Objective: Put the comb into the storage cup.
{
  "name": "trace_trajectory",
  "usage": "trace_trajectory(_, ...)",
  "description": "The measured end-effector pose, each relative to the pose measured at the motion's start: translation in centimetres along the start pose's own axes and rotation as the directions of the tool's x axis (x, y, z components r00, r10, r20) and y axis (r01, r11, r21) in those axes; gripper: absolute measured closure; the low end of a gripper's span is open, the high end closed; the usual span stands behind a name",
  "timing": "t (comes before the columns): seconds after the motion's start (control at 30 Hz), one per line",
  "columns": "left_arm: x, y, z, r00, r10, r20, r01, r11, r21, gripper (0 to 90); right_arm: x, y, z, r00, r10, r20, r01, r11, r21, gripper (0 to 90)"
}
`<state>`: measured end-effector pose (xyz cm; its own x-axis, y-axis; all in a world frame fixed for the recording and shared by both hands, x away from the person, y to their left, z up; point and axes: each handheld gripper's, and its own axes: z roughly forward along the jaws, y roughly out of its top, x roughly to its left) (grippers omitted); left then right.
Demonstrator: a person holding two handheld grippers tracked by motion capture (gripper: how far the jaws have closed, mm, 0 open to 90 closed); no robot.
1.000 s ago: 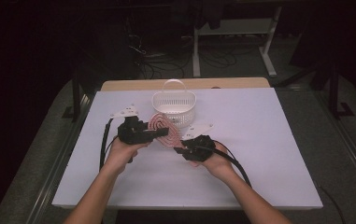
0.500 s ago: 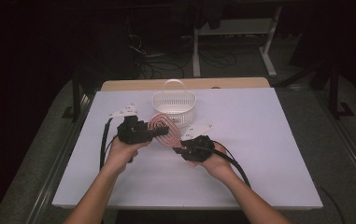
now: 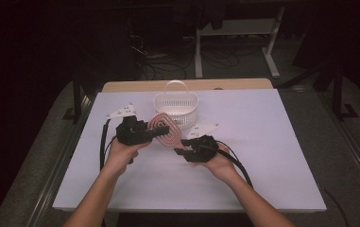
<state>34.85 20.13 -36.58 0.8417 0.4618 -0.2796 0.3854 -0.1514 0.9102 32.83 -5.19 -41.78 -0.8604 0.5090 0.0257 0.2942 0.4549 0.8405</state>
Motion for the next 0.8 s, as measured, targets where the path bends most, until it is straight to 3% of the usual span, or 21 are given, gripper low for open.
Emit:
trace_trajectory(0.17,0.3,0.1,-0.5,0.9998,0.004,-0.018,-0.004,1.0000,-0.008,65.1,-0.3,0.0,-0.2,0.9997,0.022,-0.006,-0.022,0.9997,-0.009,46.0)
trace_trajectory(0.33,0.5,0.2,-1.0,0.9996,0.011,-0.025,-0.011,0.9998,-0.016,65.1,-0.6,0.0,-0.5,0.9996,0.026,-0.014,-0.026,0.9996,-0.013,40.7)
trace_trajectory(0.8,1.0,0.5,-2.3,0.9987,0.020,-0.047,-0.022,0.9989,-0.042,65.2,-1.7,-0.6,-1.0,0.9965,0.083,0.010,-0.083,0.9962,0.025,21.5)
